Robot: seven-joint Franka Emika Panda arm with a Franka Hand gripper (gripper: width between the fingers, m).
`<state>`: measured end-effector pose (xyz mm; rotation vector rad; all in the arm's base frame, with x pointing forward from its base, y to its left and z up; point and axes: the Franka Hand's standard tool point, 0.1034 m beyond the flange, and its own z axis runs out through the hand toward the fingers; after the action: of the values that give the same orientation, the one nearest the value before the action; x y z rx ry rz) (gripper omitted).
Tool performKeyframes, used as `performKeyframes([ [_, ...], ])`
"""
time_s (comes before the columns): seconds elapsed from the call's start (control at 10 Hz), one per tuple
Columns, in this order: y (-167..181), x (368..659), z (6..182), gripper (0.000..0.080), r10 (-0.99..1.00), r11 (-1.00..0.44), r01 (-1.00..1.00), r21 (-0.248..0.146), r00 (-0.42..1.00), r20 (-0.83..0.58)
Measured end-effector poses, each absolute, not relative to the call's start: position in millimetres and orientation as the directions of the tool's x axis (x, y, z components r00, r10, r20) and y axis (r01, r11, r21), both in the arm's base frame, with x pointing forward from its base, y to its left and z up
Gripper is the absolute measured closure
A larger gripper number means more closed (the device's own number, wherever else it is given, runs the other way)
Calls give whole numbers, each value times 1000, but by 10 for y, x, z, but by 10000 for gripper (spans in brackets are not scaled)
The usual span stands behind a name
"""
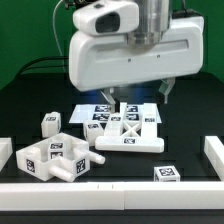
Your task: Assemble chair
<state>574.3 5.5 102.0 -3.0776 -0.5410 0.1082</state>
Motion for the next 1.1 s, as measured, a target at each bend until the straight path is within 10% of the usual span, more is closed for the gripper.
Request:
performKeyframes([
  [1.1, 478, 6436, 781, 150, 216, -976, 216, -8, 976, -11],
])
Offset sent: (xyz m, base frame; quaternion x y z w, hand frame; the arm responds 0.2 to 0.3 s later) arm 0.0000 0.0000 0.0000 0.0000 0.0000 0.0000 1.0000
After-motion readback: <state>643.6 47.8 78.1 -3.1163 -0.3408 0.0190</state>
